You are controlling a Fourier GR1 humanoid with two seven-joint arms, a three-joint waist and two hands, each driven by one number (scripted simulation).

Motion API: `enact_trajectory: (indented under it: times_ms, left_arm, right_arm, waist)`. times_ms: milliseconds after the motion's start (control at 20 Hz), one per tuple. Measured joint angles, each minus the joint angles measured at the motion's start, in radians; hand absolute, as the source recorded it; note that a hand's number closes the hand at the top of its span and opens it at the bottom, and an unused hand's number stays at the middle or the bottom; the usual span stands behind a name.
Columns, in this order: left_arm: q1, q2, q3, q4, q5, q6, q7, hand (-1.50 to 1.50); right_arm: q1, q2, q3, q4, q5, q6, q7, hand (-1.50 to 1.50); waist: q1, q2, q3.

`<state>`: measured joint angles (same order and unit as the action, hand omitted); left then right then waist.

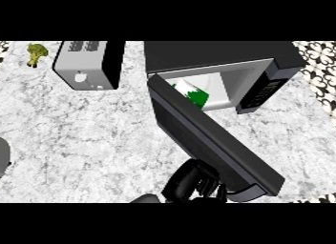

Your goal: Pick up the milk, place it into the microwave and close the microwave

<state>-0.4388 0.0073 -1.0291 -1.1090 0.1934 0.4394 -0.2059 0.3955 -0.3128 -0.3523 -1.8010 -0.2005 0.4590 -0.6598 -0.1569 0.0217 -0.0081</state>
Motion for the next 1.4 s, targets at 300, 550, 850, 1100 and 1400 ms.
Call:
enact_trajectory:
  times_ms: [300,550,850,1100,1400]
  left_arm:
    - [-0.052,-0.003,0.037,-0.029,0.112,0.097,-0.078,1.50]
    - [-0.106,-0.005,0.069,-0.013,0.214,0.125,-0.112,1.50]
    - [-0.188,-0.007,0.114,0.034,0.323,0.149,-0.129,1.50]
    - [-0.264,-0.007,0.155,0.090,0.401,0.154,-0.141,1.50]
    - [-0.342,-0.007,0.207,0.149,0.480,0.149,-0.187,1.50]
  right_arm:
    - [-0.008,-0.038,0.009,-0.045,-0.056,0.023,0.045,-1.50]
    - [-0.020,-0.072,0.015,-0.080,-0.107,0.048,0.081,-1.50]
    - [-0.041,-0.114,0.010,-0.101,-0.154,0.069,0.117,-1.50]
    - [-0.060,-0.151,-0.006,-0.103,-0.186,0.081,0.142,-1.50]
    - [-0.084,-0.180,-0.021,-0.100,-0.230,0.093,0.165,-1.50]
  waist:
    - [-0.038,0.012,-0.003]
    - [-0.072,0.023,-0.003]
    - [-0.102,0.035,-0.001]
    - [-0.121,0.044,0.000]
    - [-0.143,0.055,0.000]
